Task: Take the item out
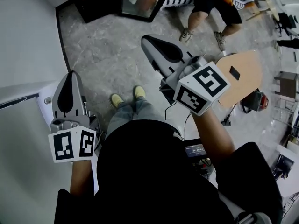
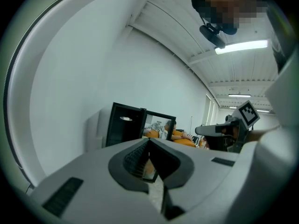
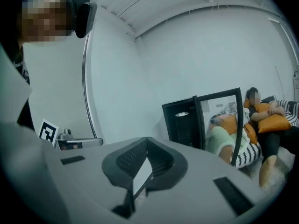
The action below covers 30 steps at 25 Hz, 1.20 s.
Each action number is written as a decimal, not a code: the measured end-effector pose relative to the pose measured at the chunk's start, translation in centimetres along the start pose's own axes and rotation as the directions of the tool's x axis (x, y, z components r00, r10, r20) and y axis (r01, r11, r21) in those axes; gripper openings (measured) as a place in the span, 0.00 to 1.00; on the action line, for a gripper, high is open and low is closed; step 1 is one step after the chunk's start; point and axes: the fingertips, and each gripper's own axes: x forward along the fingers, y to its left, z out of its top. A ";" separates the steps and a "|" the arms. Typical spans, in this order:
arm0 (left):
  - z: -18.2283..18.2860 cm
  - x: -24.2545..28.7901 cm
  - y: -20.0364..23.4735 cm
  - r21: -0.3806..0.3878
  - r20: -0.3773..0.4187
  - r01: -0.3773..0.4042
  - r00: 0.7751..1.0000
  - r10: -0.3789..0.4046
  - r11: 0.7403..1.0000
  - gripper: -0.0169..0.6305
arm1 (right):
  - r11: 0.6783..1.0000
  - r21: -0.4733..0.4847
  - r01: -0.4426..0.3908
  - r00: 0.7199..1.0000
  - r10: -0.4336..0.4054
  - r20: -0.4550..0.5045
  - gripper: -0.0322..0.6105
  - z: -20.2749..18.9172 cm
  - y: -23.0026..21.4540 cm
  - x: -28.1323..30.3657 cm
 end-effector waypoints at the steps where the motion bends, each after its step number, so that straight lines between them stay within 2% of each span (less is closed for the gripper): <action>1: 0.1 0.0 0.1 -0.001 0.003 0.004 1.000 -0.004 1.000 0.04 | 1.000 -0.006 0.003 1.000 -0.003 0.001 0.06 0.1 0.1 0.1; 7: 0.7 -0.3 2.0 -0.013 0.019 0.033 0.999 -0.032 0.999 0.04 | 0.999 -0.035 0.014 1.000 -0.014 0.004 0.06 0.1 1.3 1.8; 11: 0.9 0.0 3.5 0.008 0.012 0.038 0.999 -0.038 0.999 0.04 | 0.998 -0.058 0.021 1.000 -0.021 0.007 0.06 0.2 2.2 2.9; 14: 1.2 -0.2 4.3 0.034 0.000 0.015 1.000 -0.015 0.999 0.04 | 0.997 -0.068 0.024 1.000 -0.024 0.006 0.06 0.4 2.9 3.1; 17: 1.8 -0.1 5.0 0.095 -0.002 -0.020 1.000 0.020 0.995 0.04 | 0.996 -0.082 0.029 1.000 -0.029 0.003 0.06 0.6 3.3 3.4; 22: 2.0 0.2 5.6 0.192 -0.051 -0.072 0.995 0.083 0.979 0.04 | 0.995 -0.100 0.023 1.000 -0.023 0.002 0.06 0.9 3.8 3.8; 30: 2.9 -0.6 5.9 0.185 -0.033 -0.090 0.995 0.098 0.979 0.04 | 0.996 -0.093 -0.002 1.000 0.004 0.023 0.06 1.5 4.8 4.1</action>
